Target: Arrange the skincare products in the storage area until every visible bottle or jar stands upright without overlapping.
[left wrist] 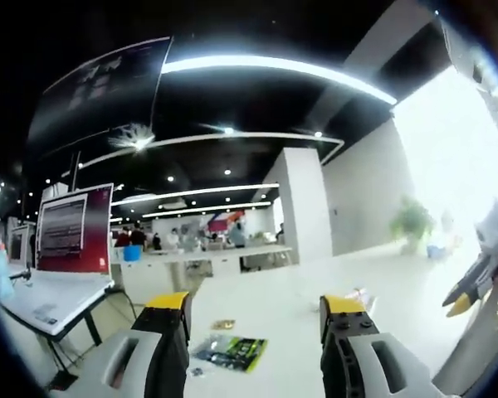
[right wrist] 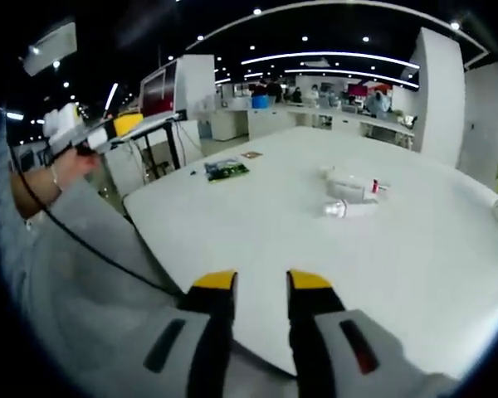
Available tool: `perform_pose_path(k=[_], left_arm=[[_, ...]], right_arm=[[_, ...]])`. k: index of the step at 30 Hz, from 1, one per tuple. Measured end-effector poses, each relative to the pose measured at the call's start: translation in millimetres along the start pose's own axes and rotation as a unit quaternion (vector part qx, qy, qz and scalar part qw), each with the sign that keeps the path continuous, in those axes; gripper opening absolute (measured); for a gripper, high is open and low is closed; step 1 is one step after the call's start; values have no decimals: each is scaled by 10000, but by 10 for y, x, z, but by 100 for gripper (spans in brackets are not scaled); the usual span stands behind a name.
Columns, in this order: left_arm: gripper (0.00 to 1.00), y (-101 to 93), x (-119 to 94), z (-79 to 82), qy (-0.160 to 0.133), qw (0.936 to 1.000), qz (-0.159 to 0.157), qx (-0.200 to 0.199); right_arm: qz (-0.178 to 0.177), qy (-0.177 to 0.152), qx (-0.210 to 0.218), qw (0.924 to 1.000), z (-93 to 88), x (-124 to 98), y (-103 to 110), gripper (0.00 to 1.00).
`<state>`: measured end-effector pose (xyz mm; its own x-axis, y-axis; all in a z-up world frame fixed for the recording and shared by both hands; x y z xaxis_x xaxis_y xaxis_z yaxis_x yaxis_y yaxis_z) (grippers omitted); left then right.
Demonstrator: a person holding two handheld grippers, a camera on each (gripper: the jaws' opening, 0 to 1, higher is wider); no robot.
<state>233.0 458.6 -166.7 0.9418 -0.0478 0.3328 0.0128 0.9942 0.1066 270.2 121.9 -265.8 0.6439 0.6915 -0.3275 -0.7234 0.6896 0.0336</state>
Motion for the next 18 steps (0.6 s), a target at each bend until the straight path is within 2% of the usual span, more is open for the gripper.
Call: perform_pose_path(k=[8, 18], left_arm=[[65, -1, -7, -2, -4, 9999, -10, 114], [65, 1, -5, 8, -40, 9998, 37, 183]], right_arm=[[116, 59, -3, 9999, -9, 2, 18, 25], [99, -62, -37, 9999, 11, -8, 4, 25]])
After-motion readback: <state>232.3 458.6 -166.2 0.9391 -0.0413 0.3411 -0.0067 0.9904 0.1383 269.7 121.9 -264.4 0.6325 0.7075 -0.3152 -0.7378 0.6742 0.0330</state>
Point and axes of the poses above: the point that each gripper's makers call its tool centre point, and the gripper's own axes: x roughly forward along the fingers, y roughly to its left, z roughly out of its top, the point moved 6 cm from there along -x, roughly backward along the fingers, and after that the axes turned 13 degrees about -y, right-handed, at the moved point
